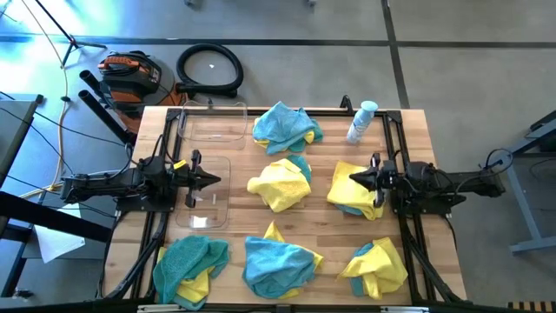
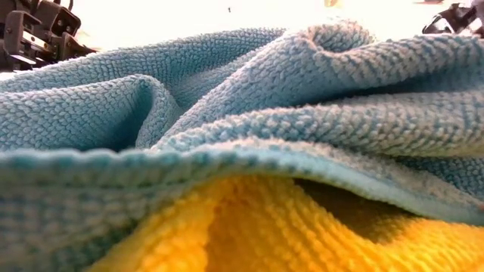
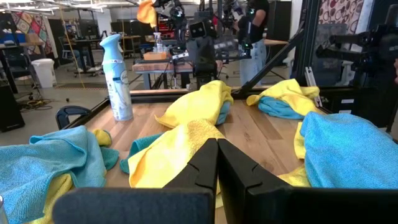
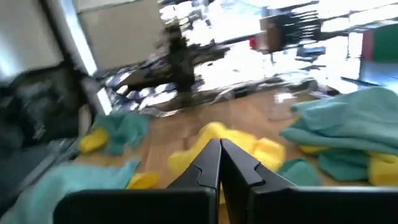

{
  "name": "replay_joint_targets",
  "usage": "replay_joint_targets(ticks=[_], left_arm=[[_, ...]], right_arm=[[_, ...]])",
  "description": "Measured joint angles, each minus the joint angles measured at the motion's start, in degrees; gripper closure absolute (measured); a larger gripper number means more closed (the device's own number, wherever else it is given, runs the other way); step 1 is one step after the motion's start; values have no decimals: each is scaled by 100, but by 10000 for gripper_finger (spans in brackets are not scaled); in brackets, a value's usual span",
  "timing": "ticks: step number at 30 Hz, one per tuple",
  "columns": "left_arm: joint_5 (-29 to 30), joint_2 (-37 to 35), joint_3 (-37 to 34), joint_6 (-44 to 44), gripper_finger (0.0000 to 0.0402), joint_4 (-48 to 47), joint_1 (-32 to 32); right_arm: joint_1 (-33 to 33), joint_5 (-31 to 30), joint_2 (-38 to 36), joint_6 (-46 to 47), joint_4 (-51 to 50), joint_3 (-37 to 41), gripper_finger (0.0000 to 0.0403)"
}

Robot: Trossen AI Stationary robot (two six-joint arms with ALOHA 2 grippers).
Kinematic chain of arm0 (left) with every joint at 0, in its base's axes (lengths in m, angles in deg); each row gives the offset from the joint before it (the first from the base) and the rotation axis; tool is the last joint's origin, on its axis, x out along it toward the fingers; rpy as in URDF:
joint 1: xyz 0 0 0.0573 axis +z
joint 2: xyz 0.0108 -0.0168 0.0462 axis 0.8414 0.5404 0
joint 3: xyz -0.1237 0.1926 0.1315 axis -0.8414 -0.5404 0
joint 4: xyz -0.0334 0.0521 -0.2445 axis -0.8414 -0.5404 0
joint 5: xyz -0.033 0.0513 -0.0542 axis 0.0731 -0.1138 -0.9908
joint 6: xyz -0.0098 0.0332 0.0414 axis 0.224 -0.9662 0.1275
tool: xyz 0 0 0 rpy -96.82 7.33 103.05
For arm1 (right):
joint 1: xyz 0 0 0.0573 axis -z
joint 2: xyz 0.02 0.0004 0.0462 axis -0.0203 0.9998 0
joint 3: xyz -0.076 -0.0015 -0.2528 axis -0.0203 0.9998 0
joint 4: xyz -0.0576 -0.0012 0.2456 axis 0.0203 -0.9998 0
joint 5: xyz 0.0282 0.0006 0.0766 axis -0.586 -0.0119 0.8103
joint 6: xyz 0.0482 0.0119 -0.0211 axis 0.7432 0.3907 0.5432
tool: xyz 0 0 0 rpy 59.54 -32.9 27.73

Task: Sort microfiber towel by color & place in baskets
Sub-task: Put the yellow towel into the bottom transparent bin

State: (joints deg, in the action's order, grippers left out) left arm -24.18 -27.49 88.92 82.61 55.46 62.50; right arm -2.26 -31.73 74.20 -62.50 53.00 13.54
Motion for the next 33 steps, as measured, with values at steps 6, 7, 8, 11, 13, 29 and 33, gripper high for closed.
replay_joint_targets(ticks=[6,7,8,11,13,29,33], left_arm=[[0,-2,0,0,402,0,0],[2,0,0,0,401,0,0],[1,-1,0,0,402,1,0],[1,0,0,0,401,1,0],[0,0,0,0,402,0,0],[0,-2,0,13,401,39,0],[0,0,0,14,402,39,0]], right_arm=[[0,-842,463,-93,-357,-419,402],[0,-1005,574,-95,-393,-495,402],[0,-1109,686,-91,-407,-559,402],[0,-1269,1086,-67,-420,-729,402],[0,-1296,1355,-14,-443,-845,402],[0,-1714,3008,126,-487,-1661,403],[0,-1712,3300,127,-725,-1931,403]])
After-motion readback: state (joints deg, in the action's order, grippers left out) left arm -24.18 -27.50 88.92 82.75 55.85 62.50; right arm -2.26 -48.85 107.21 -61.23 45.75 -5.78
